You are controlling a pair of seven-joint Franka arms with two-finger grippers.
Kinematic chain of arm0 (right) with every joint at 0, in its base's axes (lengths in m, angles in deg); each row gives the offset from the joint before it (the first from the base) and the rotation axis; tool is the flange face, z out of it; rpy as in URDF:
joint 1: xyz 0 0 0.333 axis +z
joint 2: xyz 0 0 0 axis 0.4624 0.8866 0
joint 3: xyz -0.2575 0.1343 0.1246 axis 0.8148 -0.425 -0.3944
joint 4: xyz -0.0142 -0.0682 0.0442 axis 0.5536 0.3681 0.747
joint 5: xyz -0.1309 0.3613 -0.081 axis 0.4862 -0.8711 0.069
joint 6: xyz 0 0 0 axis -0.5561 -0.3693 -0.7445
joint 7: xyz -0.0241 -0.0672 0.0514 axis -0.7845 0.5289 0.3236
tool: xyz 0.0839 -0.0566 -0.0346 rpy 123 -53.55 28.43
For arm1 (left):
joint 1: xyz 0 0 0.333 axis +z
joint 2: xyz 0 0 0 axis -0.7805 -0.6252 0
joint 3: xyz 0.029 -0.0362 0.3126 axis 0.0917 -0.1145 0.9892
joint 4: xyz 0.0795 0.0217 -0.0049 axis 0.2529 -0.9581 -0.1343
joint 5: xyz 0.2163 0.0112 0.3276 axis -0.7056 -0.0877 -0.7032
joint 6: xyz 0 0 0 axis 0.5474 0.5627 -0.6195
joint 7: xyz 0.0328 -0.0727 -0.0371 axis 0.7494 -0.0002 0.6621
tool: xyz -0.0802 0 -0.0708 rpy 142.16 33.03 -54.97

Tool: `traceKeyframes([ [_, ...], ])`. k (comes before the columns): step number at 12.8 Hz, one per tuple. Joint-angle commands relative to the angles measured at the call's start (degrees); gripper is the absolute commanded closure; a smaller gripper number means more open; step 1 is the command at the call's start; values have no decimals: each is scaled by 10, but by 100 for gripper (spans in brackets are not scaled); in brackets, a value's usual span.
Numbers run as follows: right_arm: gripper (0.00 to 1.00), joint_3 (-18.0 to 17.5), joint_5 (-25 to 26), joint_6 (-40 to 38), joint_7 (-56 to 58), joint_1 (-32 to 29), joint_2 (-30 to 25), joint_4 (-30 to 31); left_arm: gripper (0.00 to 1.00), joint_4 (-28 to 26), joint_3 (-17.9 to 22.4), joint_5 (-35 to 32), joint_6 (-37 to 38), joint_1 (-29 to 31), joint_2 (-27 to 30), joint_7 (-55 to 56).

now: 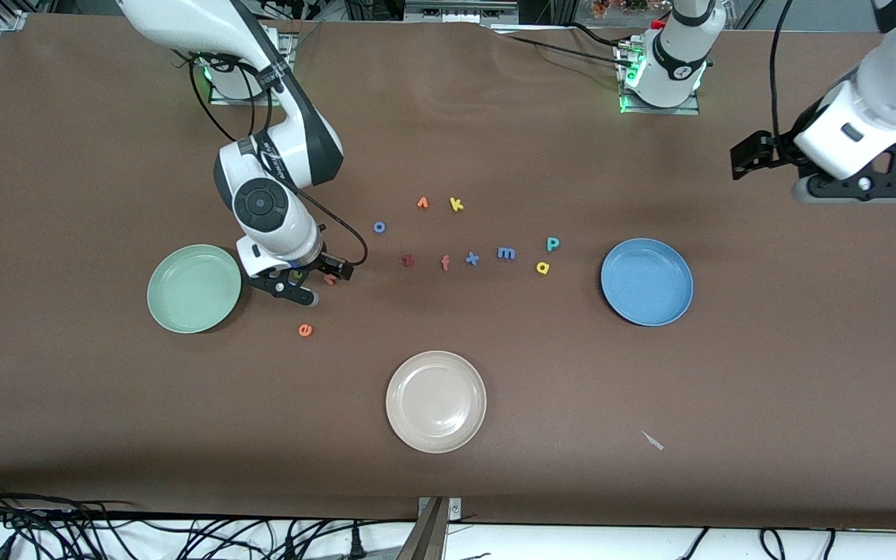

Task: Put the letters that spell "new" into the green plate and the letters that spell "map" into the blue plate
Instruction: 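Grasp the pink w with the right gripper while the left gripper reaches the yellow d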

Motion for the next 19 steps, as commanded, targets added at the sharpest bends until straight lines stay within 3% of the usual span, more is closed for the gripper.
traceKeyframes([
  [1,0,3,-9,74,-13,6,-5,53,0,20,-15,4,-9,-26,-72,6],
  [5,0,-10,-10,183,-31,6,-3,115,0,29,-16,7,-94,-64,-165,6],
  [8,1,-11,-10,226,-32,6,2,142,0,29,-16,45,-164,-77,-221,5],
  [13,14,-11,-10,236,-31,4,15,144,0,27,-15,37,-270,-143,-299,7],
  [17,25,-11,-9,237,-28,0,22,138,0,16,-15,37,-282,-168,-343,8],
  [19,35,-11,-9,237,-26,-1,22,138,0,13,-15,37,-307,-172,-357,16],
])
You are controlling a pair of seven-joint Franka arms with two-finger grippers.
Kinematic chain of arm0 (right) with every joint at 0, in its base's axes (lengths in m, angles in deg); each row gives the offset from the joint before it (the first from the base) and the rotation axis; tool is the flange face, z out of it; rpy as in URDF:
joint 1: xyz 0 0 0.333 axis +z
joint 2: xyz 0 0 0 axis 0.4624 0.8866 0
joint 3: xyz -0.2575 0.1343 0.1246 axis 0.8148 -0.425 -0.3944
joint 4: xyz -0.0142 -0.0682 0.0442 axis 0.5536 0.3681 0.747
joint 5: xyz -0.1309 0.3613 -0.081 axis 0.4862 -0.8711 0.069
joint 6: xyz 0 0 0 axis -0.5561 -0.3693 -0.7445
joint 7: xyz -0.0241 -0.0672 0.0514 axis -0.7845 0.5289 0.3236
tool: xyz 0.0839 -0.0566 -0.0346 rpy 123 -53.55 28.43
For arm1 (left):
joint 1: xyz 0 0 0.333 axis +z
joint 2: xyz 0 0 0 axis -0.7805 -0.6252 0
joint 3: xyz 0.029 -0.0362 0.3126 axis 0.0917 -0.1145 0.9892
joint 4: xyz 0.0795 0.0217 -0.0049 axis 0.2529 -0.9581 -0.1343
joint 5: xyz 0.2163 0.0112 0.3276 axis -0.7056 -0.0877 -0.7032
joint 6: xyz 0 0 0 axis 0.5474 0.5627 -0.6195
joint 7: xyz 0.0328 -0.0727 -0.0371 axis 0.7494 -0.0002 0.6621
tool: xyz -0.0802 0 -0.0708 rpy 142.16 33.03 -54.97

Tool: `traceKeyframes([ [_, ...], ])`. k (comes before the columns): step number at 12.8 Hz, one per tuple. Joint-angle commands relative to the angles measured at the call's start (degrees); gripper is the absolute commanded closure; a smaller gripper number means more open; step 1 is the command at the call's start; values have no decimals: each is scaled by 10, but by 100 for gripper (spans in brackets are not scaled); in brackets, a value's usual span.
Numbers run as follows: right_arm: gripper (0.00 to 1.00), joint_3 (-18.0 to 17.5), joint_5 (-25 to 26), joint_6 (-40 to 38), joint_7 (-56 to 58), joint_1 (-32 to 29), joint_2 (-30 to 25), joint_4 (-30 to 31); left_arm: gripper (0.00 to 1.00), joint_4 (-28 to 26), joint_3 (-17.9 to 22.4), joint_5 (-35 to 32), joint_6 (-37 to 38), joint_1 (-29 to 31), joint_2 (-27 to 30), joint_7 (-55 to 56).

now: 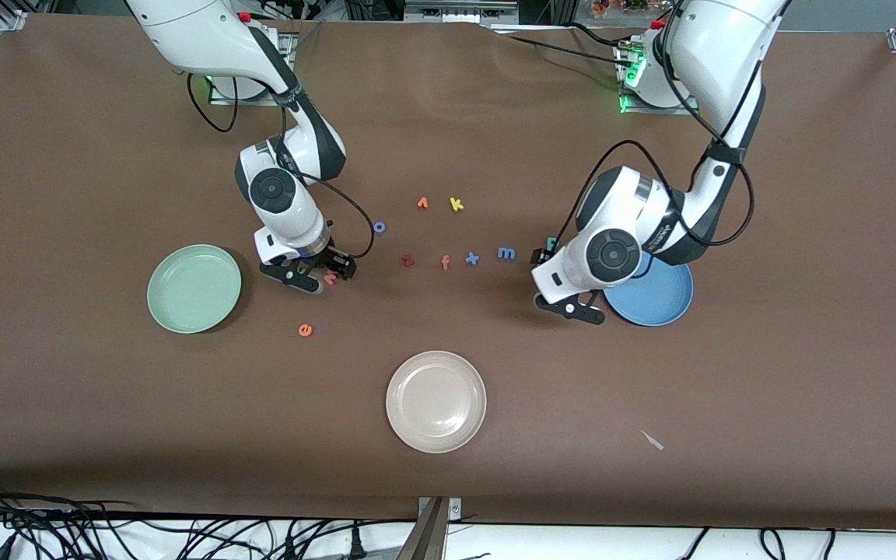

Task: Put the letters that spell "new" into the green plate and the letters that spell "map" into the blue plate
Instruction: 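Grasp the pink w with the right gripper while the left gripper reaches the yellow d, then carry the pink w to the green plate while the left gripper lifts the yellow d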

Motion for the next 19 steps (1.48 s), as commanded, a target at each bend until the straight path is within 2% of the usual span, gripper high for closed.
traceKeyframes([
  [1,36,-1,-8,8,4,-2,3,-2,0,1,5,3,-27,-20,-17,27],
  [4,46,-1,-8,9,4,-2,12,-8,0,-33,6,-1,-54,-46,-18,98],
  [7,66,-1,-8,9,4,-2,13,-8,0,-76,5,-5,-113,-46,-17,105],
  [9,86,-1,-8,9,5,-3,16,-8,3,-101,5,-5,-151,-46,-17,106],
  [10,100,-1,-8,8,5,-3,16,-10,14,-107,5,-5,-161,-46,-17,106],
  [11,100,-1,-8,5,5,-2,15,-15,32,-107,5,-5,-161,-45,-17,105],
  [12,100,-1,-8,-8,6,-2,14,-27,44,-107,5,-2,-161,-45,-16,106],
  [13,100,0,-8,-49,6,-3,12,-49,61,-106,5,-2,-161,-45,-15,105],
  [14,100,1,-8,-104,9,-6,8,-78,71,-107,5,-2,-161,-45,-16,105],
  [15,100,5,-8,-151,14,-9,3,-101,77,-107,5,-2,-161,-45,-15,106],
  [16,100,13,-8,-186,42,-15,-5,-113,86,-107,5,-2,-161,-45,-13,105],
  [19,100,59,-9,-256,147,-17,-58,-99,91,-106,5,-3,-154,-43,2,101],
])
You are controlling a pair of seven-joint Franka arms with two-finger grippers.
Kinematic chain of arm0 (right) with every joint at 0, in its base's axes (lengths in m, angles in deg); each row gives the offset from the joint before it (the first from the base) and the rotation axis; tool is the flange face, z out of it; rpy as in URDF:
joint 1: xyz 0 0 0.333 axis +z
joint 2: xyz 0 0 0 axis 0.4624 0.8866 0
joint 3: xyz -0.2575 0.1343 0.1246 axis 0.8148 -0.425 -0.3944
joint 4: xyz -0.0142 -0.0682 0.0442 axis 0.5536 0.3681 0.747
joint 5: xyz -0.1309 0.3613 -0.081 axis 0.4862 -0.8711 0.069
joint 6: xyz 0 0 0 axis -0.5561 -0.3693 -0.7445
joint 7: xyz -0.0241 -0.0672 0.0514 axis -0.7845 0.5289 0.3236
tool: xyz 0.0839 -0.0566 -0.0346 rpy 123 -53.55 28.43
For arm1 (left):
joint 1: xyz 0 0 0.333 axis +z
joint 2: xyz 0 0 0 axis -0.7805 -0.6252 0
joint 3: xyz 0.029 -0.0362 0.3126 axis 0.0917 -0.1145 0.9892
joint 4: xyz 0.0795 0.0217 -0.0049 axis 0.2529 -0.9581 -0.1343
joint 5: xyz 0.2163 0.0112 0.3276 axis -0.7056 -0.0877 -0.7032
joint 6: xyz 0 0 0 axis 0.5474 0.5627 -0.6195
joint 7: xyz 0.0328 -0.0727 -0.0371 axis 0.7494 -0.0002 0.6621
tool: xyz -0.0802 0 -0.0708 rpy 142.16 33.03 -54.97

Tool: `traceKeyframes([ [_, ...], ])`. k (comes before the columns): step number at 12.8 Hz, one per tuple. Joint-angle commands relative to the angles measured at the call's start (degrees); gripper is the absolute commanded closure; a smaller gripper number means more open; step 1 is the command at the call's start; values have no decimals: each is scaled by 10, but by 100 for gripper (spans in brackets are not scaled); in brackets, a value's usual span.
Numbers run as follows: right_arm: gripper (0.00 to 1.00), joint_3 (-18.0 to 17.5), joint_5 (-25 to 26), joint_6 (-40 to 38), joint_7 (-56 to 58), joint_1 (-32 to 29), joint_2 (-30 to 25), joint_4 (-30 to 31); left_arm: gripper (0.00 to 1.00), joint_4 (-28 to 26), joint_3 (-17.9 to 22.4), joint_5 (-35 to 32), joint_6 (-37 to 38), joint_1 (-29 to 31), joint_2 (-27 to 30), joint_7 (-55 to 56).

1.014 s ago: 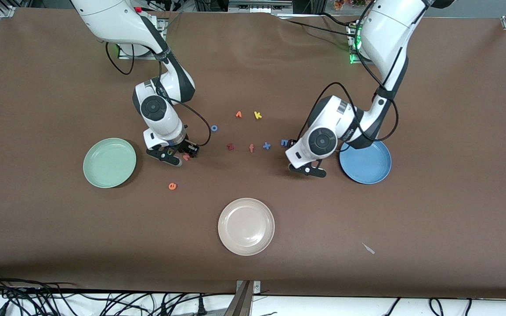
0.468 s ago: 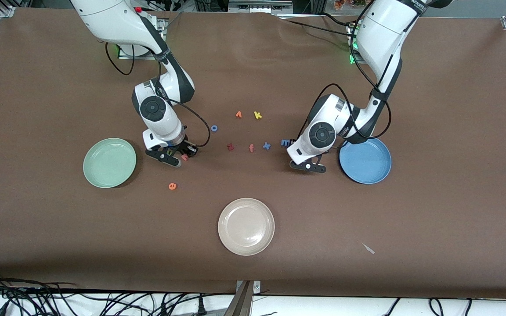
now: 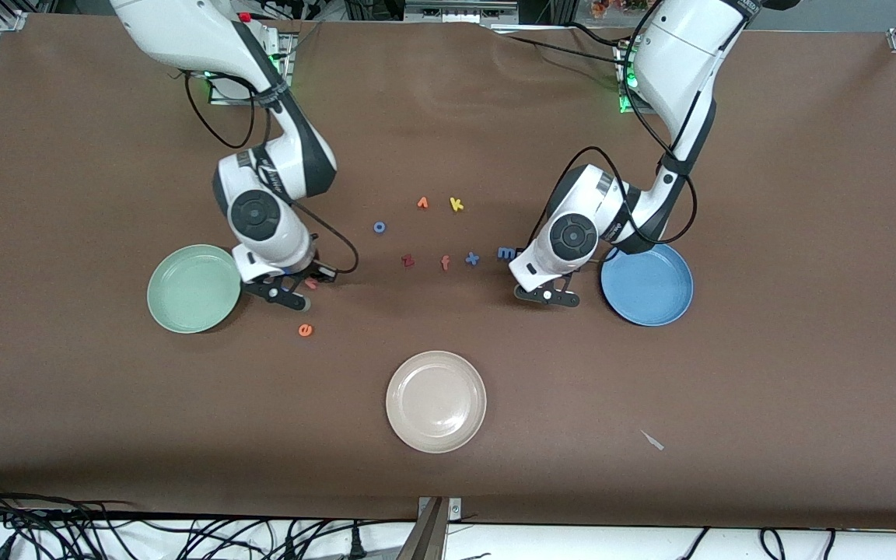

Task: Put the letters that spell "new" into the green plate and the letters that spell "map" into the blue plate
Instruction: 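Carry the pink w to the green plate while the left gripper lifts the yellow d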

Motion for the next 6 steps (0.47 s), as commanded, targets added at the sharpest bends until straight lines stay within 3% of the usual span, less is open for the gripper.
traceKeyframes([
  [1,100,34,-9,-53,96,-6,-51,23,91,-5,1,-4,12,5,29,3],
  [6,100,144,-10,-44,298,-6,-85,76,91,28,6,-31,116,65,72,-63],
])
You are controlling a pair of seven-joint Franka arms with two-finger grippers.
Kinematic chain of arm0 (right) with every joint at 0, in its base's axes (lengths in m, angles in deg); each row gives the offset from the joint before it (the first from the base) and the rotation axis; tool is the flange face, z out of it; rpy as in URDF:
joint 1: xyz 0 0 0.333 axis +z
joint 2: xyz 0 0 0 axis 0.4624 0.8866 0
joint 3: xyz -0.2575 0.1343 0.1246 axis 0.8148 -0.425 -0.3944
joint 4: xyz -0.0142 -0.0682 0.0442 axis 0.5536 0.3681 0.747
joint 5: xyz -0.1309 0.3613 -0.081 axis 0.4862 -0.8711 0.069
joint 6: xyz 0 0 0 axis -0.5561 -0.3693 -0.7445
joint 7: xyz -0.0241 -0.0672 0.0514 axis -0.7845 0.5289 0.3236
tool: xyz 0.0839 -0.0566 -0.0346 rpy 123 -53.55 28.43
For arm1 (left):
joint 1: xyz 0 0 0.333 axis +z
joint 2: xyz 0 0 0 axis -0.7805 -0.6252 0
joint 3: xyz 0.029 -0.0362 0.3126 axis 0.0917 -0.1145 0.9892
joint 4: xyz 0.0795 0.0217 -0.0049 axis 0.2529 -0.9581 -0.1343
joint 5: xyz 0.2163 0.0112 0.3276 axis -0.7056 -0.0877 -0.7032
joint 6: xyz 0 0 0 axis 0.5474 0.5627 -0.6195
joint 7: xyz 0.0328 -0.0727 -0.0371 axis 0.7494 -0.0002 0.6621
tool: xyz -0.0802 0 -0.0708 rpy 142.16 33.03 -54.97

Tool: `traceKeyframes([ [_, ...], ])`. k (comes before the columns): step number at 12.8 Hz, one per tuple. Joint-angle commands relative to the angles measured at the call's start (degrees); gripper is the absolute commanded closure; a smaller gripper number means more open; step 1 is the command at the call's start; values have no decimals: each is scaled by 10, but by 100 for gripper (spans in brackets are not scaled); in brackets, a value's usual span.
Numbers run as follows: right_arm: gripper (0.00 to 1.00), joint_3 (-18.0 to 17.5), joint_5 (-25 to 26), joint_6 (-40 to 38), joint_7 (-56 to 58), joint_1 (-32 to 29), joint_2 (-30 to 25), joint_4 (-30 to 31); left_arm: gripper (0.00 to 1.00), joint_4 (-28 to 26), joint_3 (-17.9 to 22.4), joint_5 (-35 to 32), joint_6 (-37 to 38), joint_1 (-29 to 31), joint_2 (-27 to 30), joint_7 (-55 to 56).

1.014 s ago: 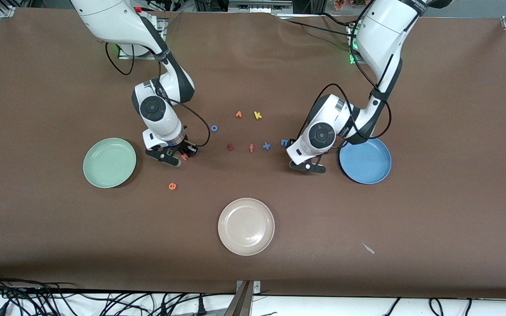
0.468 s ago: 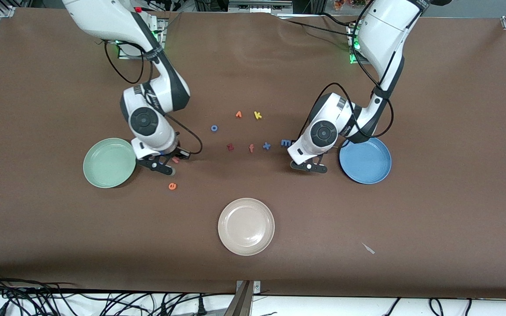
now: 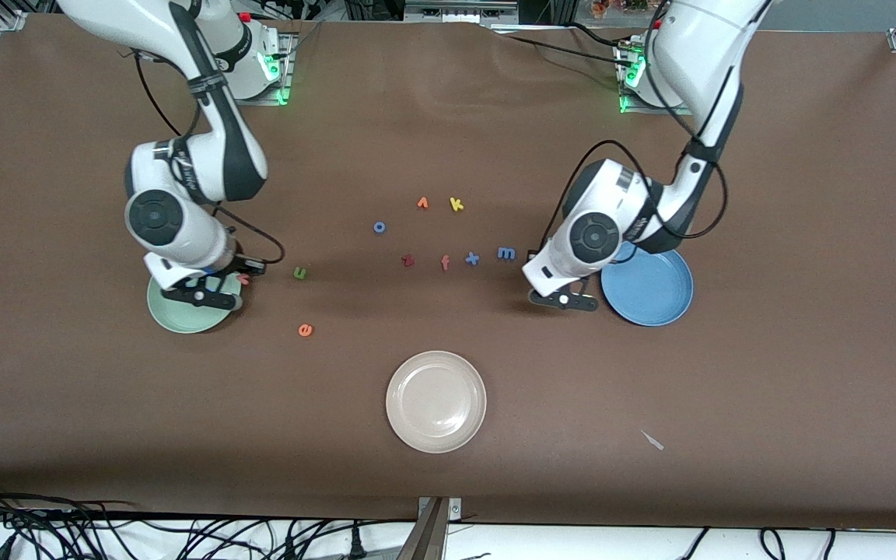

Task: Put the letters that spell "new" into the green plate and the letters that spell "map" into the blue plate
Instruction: 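Carry the pink w to the green plate while the left gripper lifts the yellow d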

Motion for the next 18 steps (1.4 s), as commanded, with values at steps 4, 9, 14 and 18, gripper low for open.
traceKeyframes([
  [4,100,87,-52,126,209,1,-35,115,89,-3,-2,-38,42,94,20,-172],
  [9,4,89,-56,190,238,-8,-18,138,2,-9,-3,-38,41,121,5,-216],
  [14,0,57,-118,105,159,-1,-20,93,0,12,-21,27,38,108,7,-205],
  [18,0,-5,-120,125,23,0,-18,92,0,28,-23,43,35,61,4,-134],
])
